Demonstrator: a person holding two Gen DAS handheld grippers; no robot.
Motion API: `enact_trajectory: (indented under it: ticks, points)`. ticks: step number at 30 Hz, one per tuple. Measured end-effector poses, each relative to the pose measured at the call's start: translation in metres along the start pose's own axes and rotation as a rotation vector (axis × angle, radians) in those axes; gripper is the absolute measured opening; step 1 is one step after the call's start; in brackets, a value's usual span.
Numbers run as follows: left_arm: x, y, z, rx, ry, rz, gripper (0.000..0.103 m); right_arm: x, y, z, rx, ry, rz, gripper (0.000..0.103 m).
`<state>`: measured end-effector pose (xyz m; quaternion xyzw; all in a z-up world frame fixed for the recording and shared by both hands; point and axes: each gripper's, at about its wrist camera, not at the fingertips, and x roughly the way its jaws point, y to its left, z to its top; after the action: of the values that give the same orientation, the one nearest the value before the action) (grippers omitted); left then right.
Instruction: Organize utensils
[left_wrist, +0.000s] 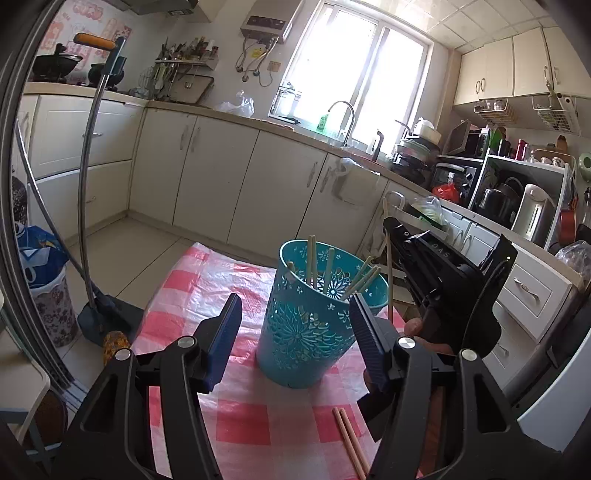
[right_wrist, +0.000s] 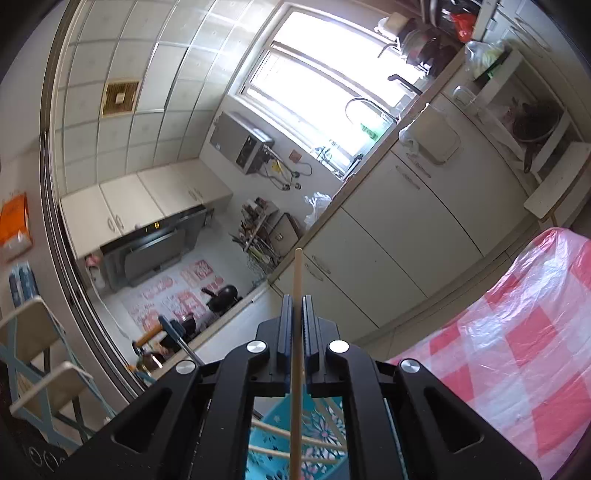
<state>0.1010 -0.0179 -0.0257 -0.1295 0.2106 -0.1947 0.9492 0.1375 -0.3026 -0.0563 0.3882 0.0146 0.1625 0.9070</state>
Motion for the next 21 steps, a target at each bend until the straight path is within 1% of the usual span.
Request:
enact_trajectory:
  ticks: [3, 5, 6, 10, 13, 15, 16, 17, 19, 20, 21]
  points:
    - [-0.003, -0.001, -0.002, -0.005, 0.009, -0.005, 0.057, -0.003, -0.005, 0.002, 0.025, 0.023, 0.018, 0.006]
    - [-0.005, -0.002, -0.003, -0.001, 0.012, -0.01, 0.057, -0.007, -0.008, 0.007, 0.063, 0.012, 0.037, 0.006]
    - [-0.006, -0.002, -0.003, 0.004, 0.012, -0.011, 0.057, -0.009, -0.011, 0.01, 0.106, -0.005, 0.065, 0.006]
    - [-0.008, 0.0, -0.003, 0.007, 0.012, -0.008, 0.057, -0.013, -0.008, 0.019, 0.195, -0.037, 0.153, 0.006]
    - [-0.007, 0.004, -0.004, -0.007, 0.019, 0.0, 0.057, -0.013, -0.003, 0.026, 0.238, -0.061, 0.217, 0.006]
    - [-0.006, 0.004, -0.005, -0.004, 0.024, 0.003, 0.057, -0.012, -0.003, 0.03, 0.251, -0.063, 0.238, 0.006]
    - [-0.006, 0.004, -0.005, 0.004, 0.024, 0.007, 0.057, -0.012, -0.003, 0.033, 0.243, -0.056, 0.228, 0.006]
    - [-0.007, 0.005, -0.005, 0.012, 0.023, 0.01, 0.057, -0.014, -0.004, 0.037, 0.229, -0.042, 0.2, 0.008]
    - [-0.006, 0.007, -0.007, 0.025, 0.022, 0.017, 0.058, -0.022, -0.011, 0.042, 0.194, 0.026, 0.083, 0.023]
    - [-0.005, 0.009, -0.008, 0.029, 0.025, 0.023, 0.058, -0.028, -0.018, 0.043, 0.18, 0.07, -0.005, 0.042]
    - [-0.003, 0.011, -0.009, 0.029, 0.03, 0.027, 0.058, -0.036, -0.028, 0.042, 0.165, 0.129, -0.128, 0.044]
